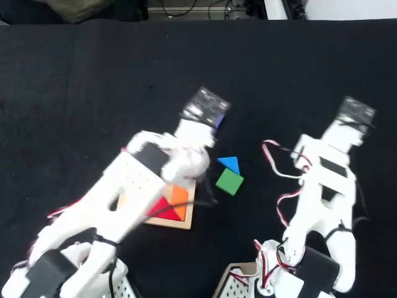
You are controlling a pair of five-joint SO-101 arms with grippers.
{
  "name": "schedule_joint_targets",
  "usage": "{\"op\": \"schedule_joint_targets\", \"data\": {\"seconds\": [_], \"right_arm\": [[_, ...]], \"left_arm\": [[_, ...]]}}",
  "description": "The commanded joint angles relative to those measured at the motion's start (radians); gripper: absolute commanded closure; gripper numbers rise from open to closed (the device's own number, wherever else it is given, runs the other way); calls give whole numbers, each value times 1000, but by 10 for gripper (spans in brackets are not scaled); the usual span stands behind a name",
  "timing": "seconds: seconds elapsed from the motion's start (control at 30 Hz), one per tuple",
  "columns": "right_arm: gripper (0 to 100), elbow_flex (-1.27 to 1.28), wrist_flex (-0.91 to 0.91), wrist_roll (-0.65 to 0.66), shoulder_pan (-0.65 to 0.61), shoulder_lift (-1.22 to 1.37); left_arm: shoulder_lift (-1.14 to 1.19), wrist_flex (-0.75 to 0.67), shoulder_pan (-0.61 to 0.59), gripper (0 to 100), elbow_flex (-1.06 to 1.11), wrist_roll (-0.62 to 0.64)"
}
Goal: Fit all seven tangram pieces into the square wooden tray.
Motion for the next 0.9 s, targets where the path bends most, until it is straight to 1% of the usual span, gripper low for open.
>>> {"op": "schedule_joint_targets", "data": {"seconds": [0.0,0.1,0.2,0.37,0.53,0.73,0.87], "right_arm": [[986,-61,-3,-26,69,-4],[983,-58,-25,-52,100,-4],[983,-59,-29,-101,117,-4],[983,-59,-29,-103,117,-4],[983,-56,-29,-103,112,-2],[983,-56,-29,-101,91,-2],[982,-56,-28,-101,86,-2]], "left_arm": [[124,-66,87,806,-73,215],[285,-114,90,806,-120,247],[437,-94,114,806,-220,296],[618,-37,171,804,-415,299],[723,11,208,801,-542,298],[816,91,194,795,-648,298],[839,196,180,739,-720,305]]}}
